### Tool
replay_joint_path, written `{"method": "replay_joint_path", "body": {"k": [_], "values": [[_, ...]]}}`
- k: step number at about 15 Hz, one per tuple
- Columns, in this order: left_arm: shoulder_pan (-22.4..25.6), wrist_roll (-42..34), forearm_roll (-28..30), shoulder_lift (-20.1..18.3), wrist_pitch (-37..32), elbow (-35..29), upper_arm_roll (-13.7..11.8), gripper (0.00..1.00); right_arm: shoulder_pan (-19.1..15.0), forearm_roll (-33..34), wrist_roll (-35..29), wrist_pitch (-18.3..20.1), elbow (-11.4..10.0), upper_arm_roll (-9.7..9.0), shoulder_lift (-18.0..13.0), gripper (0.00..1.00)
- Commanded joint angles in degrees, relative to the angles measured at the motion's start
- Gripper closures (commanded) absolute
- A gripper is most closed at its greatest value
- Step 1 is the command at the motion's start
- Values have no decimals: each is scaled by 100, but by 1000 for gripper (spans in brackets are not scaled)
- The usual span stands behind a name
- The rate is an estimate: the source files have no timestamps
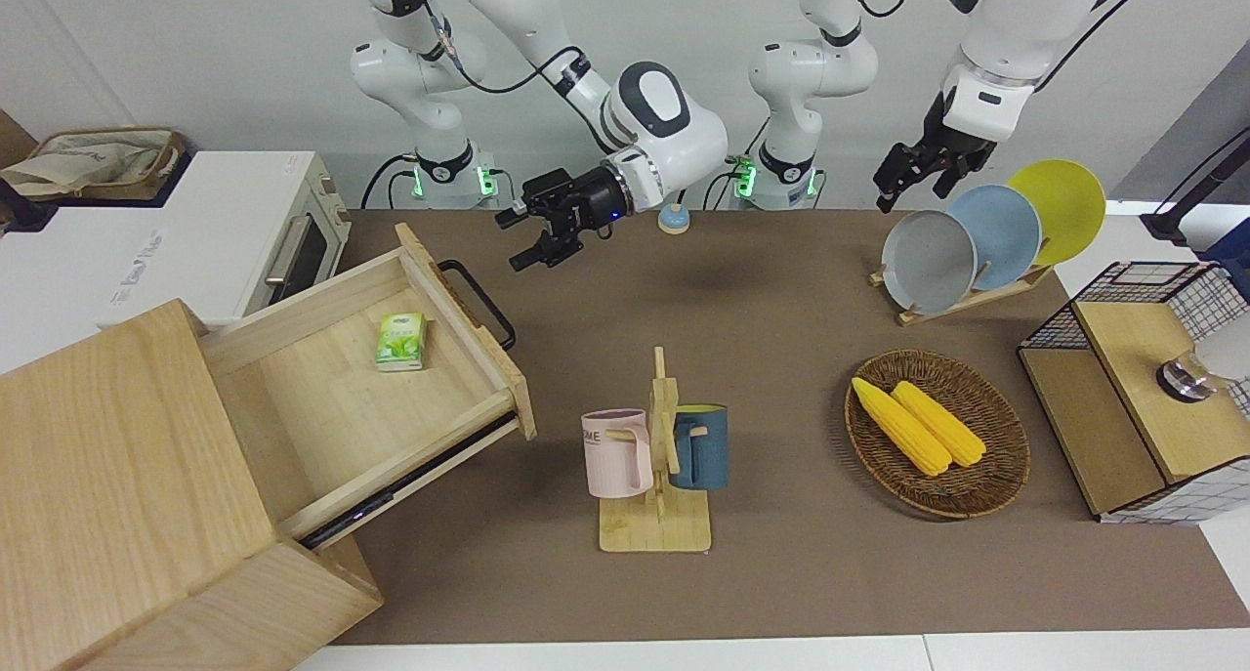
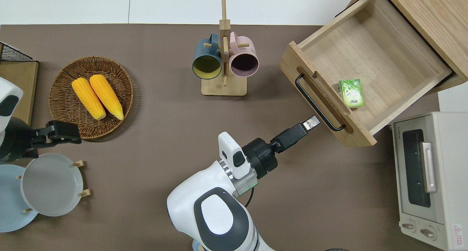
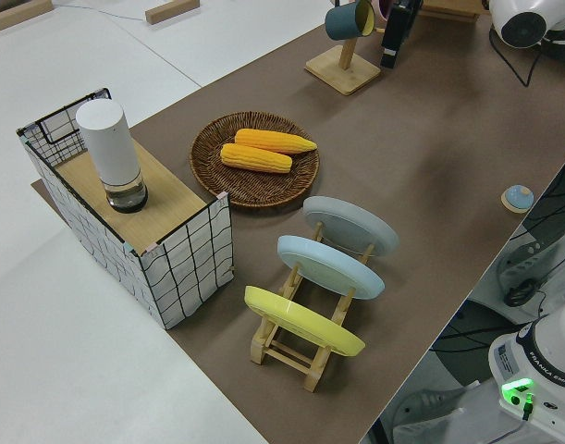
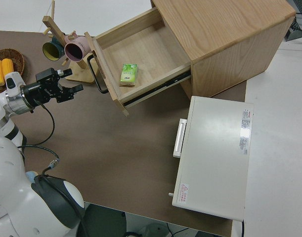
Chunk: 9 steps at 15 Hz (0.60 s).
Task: Slide drawer open with right arm
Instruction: 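Open the right gripper and withdraw it from the handle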
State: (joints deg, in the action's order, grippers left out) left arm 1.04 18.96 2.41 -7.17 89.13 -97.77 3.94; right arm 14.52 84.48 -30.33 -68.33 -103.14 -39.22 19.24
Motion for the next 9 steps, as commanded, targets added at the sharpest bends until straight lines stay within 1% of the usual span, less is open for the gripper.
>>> {"method": "replay_joint_path", "body": {"k": [1,2,3,4,5,6,7,8,9], "values": [[-7,-51,5,-48,-89,21,-25,7,138,-651,133,-22,355,20,-192,15],[-7,-51,5,-48,-97,21,-25,7,147,-800,141,-49,400,28,-244,15],[-7,-51,5,-48,-97,21,-25,7,147,-984,159,-179,409,37,-349,15],[-7,-51,5,-48,-89,21,-25,7,113,-1413,168,-503,409,55,-550,15],[-7,-51,5,-48,-89,21,-25,7,34,-1687,168,-654,435,63,-683,15],[-7,-51,5,-48,-89,21,-25,7,-36,-1977,203,-777,514,72,-815,15],[-7,-51,5,-48,-89,21,-25,7,-176,-2345,342,-909,636,90,-938,15],[-7,-51,5,-48,-97,21,-25,7,-282,-2705,570,-1023,803,99,-1070,15],[-7,-51,5,-48,-97,21,-25,7,-431,-3022,790,-1077,927,99,-1175,15]]}}
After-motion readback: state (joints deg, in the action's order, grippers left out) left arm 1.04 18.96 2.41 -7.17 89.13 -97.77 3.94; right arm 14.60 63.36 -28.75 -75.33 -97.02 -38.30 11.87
